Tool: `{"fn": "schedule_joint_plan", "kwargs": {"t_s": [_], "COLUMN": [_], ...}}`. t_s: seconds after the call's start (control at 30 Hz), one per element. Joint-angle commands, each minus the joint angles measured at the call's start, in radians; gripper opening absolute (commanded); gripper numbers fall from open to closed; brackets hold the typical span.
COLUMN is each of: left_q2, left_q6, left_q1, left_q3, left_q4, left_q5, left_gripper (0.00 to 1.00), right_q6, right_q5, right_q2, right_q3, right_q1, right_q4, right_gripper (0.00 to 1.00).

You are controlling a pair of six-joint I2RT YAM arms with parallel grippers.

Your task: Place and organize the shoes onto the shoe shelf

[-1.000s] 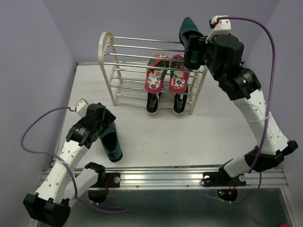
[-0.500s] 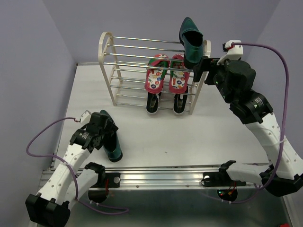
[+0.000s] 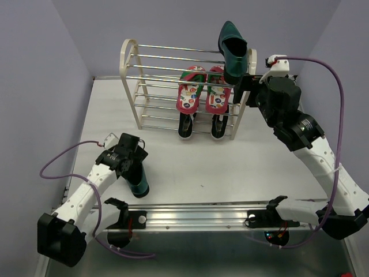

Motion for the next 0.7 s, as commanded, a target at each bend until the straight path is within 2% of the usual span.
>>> {"fn": "schedule_joint_plan", "kwargs": {"t_s": [0.0,0.13,0.4,0.5,0.53,0.6,0.67], "left_q2": [0.037,0.078,0.184,0.221,0.23,0.229,0.215], "left_q6": [0.013,0.028,0.069,0.083,0.093,0.108,0.123], "left_q1": [-0.023,-0.051,-0.066,-0.083,-0.086,-0.1,-0.109], "left_q3": [-0.009,-0.014,0.014,0.041,0.044,0.05,0.055], "left_q4": [0.092,0.077,0.066,0.022,0.015,0.018,0.024], "left_q5": [-0.032,-0.052,-0.101,-0.132,-0.134,-0.126,-0.117], "left_gripper": [0.88,0.81,0.79,0.63,0.5,0.4,0.15], "right_q6": [0.005,0.002,-0.008,-0.008,-0.008,-0.006,-0.003], "right_q5": [0.033,0.048,0.059,0.067,0.067,0.071,0.074], "right_q2": [-0.017,-0.018,-0.018,-0.02,-0.02,-0.02,-0.023], "right_q3": [0.004,0.0,-0.004,-0.007,-0.01,-0.013,-0.015], "right_q1": [0.002,0.002,0.002,0.002,0.002,0.002,0.002], "right_q4": [0.056,0.056,0.058,0.058,0.059,0.058,0.058], "right_gripper": [1.0,1.0,1.0,1.0,1.0,1.0,1.0]}}
